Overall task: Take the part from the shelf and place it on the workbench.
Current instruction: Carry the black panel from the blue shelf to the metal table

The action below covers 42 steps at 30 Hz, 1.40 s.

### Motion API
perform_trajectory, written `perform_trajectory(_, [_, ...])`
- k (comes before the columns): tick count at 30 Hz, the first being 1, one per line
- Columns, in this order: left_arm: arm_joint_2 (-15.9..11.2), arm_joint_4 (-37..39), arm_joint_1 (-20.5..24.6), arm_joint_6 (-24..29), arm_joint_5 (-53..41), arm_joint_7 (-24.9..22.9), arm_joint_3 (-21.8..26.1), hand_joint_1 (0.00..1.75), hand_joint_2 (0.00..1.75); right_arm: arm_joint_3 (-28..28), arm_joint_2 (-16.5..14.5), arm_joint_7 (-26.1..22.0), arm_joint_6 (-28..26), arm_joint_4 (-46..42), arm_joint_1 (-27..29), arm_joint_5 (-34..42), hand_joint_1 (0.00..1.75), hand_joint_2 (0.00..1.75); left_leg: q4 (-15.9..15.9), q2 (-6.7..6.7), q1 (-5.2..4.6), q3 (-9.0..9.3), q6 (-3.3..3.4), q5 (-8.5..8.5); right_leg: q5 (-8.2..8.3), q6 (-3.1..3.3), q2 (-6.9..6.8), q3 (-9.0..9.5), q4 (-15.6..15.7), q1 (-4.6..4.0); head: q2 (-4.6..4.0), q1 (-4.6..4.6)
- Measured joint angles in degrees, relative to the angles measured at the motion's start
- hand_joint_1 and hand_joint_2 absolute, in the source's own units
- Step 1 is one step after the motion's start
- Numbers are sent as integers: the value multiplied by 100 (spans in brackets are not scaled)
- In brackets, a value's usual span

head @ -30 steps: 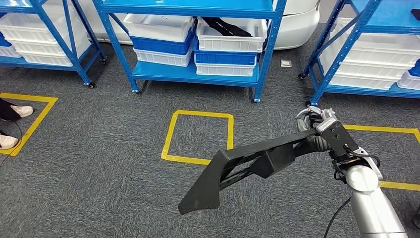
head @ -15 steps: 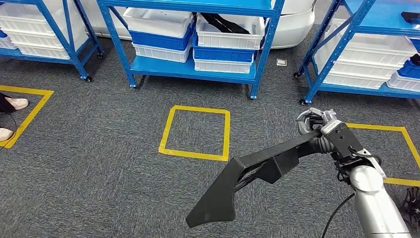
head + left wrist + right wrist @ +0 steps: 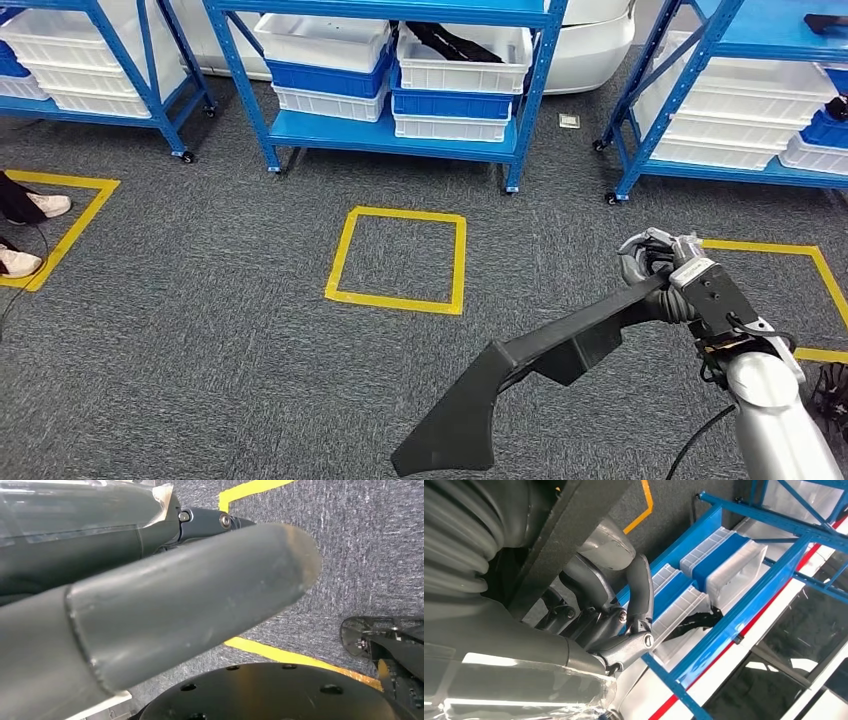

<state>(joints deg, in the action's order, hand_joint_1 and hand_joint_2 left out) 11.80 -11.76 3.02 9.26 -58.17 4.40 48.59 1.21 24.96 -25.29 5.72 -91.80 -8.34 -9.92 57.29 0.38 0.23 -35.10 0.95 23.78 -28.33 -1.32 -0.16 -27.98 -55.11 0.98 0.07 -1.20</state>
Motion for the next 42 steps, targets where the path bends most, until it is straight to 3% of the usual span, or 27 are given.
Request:
perform_trajectory(2, [-5,0,1,2,1,4,4,0,0,2,-14,4,49,-3,-46,-32,175,175,469,-20,22,-203,-50,380,87,107,-5,-54,1,49,0,32])
perform_trajectory(4, [-9,0,2,3,1,5,10,0,0,0,-37,8,78,2,-95,-58,175,175,1255,-32,34,-505,-91,836,158,153,-6,-161,-16,25,0,55])
perform_trajectory(5, [-9,0,1,4,1,7,13,0,0,-1,-46,11,85,7,-111,-72,175,175,1530,-33,38,-586,-106,950,188,154,-6,-217,-33,17,0,57])
perform_trajectory(6, [-9,0,0,5,1,11,18,0,0,-2,-53,18,91,14,-127,-89,175,175,1602,-32,42,-564,-114,958,209,146,-6,-270,-58,13,0,58])
perform_trajectory(7, [-9,0,-1,10,3,20,26,0,0,-3,-56,30,99,25,-149,-108,175,175,1417,-32,47,-412,-114,859,223,139,-6,-316,-90,13,0,60])
perform_trajectory(10, [-8,0,11,35,9,55,54,0,0,-6,-51,66,129,76,-287,-140,175,175,310,-41,51,279,-71,503,242,106,-3,-433,-205,-4,0,57])
perform_trajectory(11, [-6,0,17,40,9,64,58,0,0,-9,-48,72,139,94,-351,-140,175,175,122,-47,37,377,-43,461,254,76,-2,-462,-228,-18,0,56])
perform_trajectory(14, [-1,0,25,43,9,80,69,0,0,-25,-39,86,157,145,-488,-138,175,175,48,-50,-12,354,73,376,316,-51,-4,-512,-219,-50,0,52])
perform_trajectory(16, [4,0,27,42,10,91,81,0,0,-28,-31,91,159,178,-526,-137,175,175,-15,-39,1,317,162,272,215,-79,-3,-607,-350,-47,0,48])
perform_trajectory(19, [9,0,29,37,11,107,91,0,0,-34,-18,93,161,220,-566,-136,175,175,-50,-28,17,183,228,140,-362,-14,0,-1026,-1342,-12,0,13])
perform_trajectory(20, [9,0,28,34,11,111,93,0,0,-39,-16,94,166,236,-571,-136,175,175,-49,-28,17,130,226,103,-512,-23,1,-1135,-1676,0,0,2])
perform_trajectory(21, [10,0,27,31,12,116,95,0,0,-45,-16,95,171,251,-571,-135,175,175,-46,-28,18,81,218,68,-572,-56,0,-1144,-1816,9,0,-4])
perform_trajectory(22, [10,0,26,25,14,123,97,0,0,-51,-15,97,178,263,-572,-134,175,175,-44,-29,21,38,203,33,-551,-106,0,-1036,-1737,19,0,-9])
perform_trajectory(24, [11,0,26,9,17,139,98,0,0,-57,-12,98,186,274,-584,-133,175,175,-34,-30,28,-20,155,-26,-347,-216,-5,-498,-932,62,0,-14])
perform_trajectory(26, [13,0,31,-7,18,150,101,0,0,-66,-6,101,190,278,-609,-134,175,175,-20,-30,14,-50,89,-70,-182,-222,5,-90,-225,44,0,-17])
perform_trajectory(28, [15,0,33,-18,18,155,108,0,0,-85,-3,110,191,286,-623,-143,175,175,-23,-28,3,-61,23,-110,-127,-132,22,-57,-104,-18,0,-8])
perform_trajectory(30, [16,0,28,-28,18,156,122,0,0,-111,-3,125,191,295,-634,-155,175,175,-3,-29,25,-94,-45,-119,-62,-28,21,-87,-107,4,0,3])
perform_trajectory(31, [16,0,27,-33,18,156,130,0,0,-124,-4,132,191,297,-644,-161,175,175,94,-32,38,-149,-73,-23,-22,31,17,-103,-106,26,0,7])
perform_trajectory(32, [16,0,24,-42,18,156,137,0,0,-133,-4,138,191,298,-653,-165,175,175,312,-35,46,-246,-94,158,21,85,11,-125,-101,49,0,17])
perform_trajectory(34, [14,0,20,-60,17,160,142,0,0,-147,-4,148,191,299,-654,-171,175,175,1079,-38,53,-541,-125,667,91,148,3,-196,-109,42,0,38])
perform_trajectory(35, [13,0,16,-70,17,166,142,0,0,-153,-6,153,191,299,-647,-173,175,175,1453,-38,53,-667,-136,848,115,153,1,-235,-114,29,0,46])
perform_trajectory(36, [11,0,13,-76,16,173,142,0,0,-159,-7,156,191,299,-637,-174,175,175,1664,-38,53,-711,-136,922,134,151,0,-269,-121,16,0,47])
perform_trajectory(37, [10,0,11,-80,16,180,142,0,0,-165,-8,159,190,299,-628,-175,175,175,1649,-38,52,-645,-125,887,144,144,1,-290,-129,6,0,48])
perform_trajectory(38, [9,0,10,-84,16,186,142,0,0,-168,-8,161,190,299,-622,-177,175,175,1402,-40,49,-460,-100,763,151,139,3,-302,-136,-5,0,50])
perform_trajectory(40, [3,0,15,-85,16,193,142,0,0,-170,-5,162,189,299,-618,-179,175,175,593,-48,36,57,-16,478,158,124,8,-308,-152,-38,0,56])
perform_trajectory(42, [-3,0,25,-96,14,209,142,0,0,-169,6,163,189,298,-622,-178,175,175,94,-42,14,340,52,357,176,91,8,-326,-165,-71,0,50])
